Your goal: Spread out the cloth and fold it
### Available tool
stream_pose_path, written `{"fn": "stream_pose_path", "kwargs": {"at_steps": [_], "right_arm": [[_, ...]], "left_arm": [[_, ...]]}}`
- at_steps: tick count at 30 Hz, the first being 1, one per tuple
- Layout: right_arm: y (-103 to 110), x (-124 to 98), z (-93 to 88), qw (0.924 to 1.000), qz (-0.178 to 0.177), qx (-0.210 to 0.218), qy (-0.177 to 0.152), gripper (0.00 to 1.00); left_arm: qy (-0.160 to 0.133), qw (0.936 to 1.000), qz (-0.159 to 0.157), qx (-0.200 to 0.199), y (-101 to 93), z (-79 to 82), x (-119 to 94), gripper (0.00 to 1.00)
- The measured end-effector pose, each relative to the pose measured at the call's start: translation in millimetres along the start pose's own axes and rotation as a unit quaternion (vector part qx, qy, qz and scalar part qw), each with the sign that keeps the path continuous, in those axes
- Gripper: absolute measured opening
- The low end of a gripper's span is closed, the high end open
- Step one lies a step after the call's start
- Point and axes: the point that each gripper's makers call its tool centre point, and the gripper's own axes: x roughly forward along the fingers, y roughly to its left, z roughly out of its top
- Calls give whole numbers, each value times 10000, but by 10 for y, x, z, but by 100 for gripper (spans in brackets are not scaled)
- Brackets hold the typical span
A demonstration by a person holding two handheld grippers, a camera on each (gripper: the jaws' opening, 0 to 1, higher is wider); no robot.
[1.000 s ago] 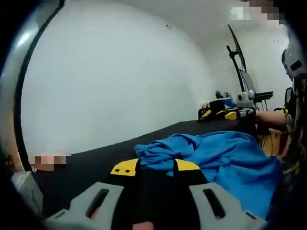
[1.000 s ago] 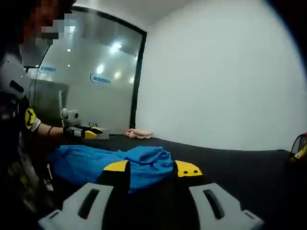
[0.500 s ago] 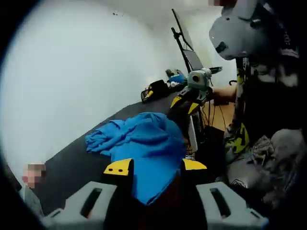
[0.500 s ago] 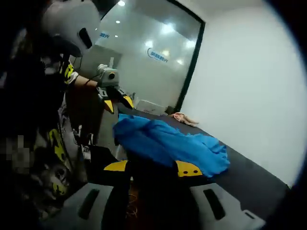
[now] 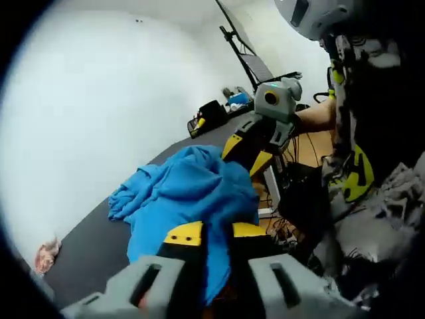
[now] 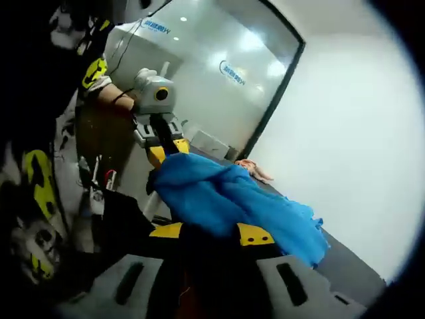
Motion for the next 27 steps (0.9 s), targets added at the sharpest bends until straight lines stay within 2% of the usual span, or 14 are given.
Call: {"fn": "stream_pose_path", "kwargs": {"at_steps": [2, 3, 4, 7, 8, 10, 14, 16, 19, 21, 23, 27], "right_arm": [[-42, -21, 0, 9997, -61, 232, 69, 22], [-32, -34, 42, 9992, -21, 399, -5, 13], [-110, -57, 87, 9990, -221, 371, -116, 3], [-207, -83, 117, 9970, -222, 717, -161, 2], [-228, -82, 148, 9971, -266, 669, -253, 2], [-264, -97, 187, 9969, -276, 669, -292, 2], [-456, -229, 353, 9953, -480, 658, -533, 2], [-612, -334, 471, 9922, -594, 829, -719, 2], [-887, -557, 660, 9853, -740, 1127, -1046, 2], [-1082, -720, 759, 9809, -930, 1230, -1182, 2], [-1226, -860, 864, 9772, -1105, 1200, -1359, 2], [-1517, -1179, 1030, 9706, -1385, 1178, -1574, 2]], "left_arm": [[-104, 9997, -78, -225, 2, 55, -19, 2], [-174, 9994, -56, -306, 22, 86, -34, 2], [-260, 9990, -50, -358, 41, 137, -56, 2], [-536, 9953, -39, -800, 96, 277, -93, 2], [-746, 9928, 49, -939, 163, 387, -123, 2], [-964, 9890, 124, -1117, 240, 518, -170, 2], [-1215, 9836, 432, -1263, 477, 672, -311, 2], [-1392, 9790, 576, -1371, 621, 737, -413, 2], [-1433, 9764, 837, -1379, 805, 740, -536, 2], [-1540, 9721, 952, -1492, 879, 775, -595, 2], [-1769, 9647, 1018, -1665, 952, 860, -682, 2], [-1866, 9612, 1226, -1619, 1094, 962, -791, 1]]}}
